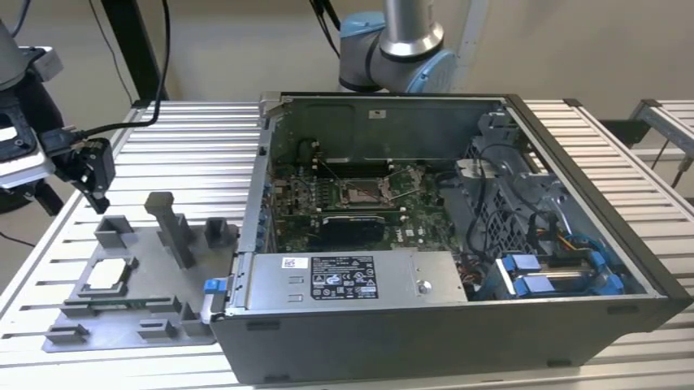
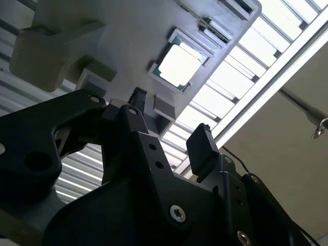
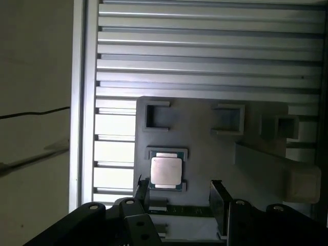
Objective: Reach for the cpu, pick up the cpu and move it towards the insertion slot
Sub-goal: 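Pick up the cpu and move it towards the insertion slot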
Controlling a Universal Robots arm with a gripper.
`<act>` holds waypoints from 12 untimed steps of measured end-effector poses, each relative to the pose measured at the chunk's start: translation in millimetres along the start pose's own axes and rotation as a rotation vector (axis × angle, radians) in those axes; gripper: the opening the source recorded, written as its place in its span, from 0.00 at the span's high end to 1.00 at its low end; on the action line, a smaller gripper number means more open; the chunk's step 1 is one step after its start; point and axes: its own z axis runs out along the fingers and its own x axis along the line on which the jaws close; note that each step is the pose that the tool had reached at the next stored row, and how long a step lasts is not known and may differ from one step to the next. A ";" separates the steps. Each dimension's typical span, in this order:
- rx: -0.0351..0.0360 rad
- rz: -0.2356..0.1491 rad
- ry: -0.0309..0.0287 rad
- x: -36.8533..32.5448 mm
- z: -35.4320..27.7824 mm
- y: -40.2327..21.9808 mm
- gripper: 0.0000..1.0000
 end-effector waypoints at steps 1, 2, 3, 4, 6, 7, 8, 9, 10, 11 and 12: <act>0.0001 0.000 0.0000 0.0 0.1 0.0 0.00; -0.0001 0.000 -0.0001 0.0 0.3 0.0 0.00; -0.0001 0.000 -0.0002 0.0 0.6 0.0 0.00; -0.0001 0.000 -0.0002 0.0 1.0 0.0 0.00; 0.0000 0.000 0.0000 0.0 1.9 -0.1 0.00; 0.0000 0.000 -0.0001 0.0 2.5 -0.1 0.00; -0.0001 0.000 0.0002 0.1 3.0 -0.1 0.00; 0.0000 0.000 0.0004 0.2 3.7 -0.1 0.00; 0.0000 0.000 0.0006 0.2 4.2 -0.2 0.00; 0.0000 0.000 0.0005 0.3 4.7 -0.2 0.00; -0.0001 0.000 0.0005 0.3 5.3 -0.2 0.00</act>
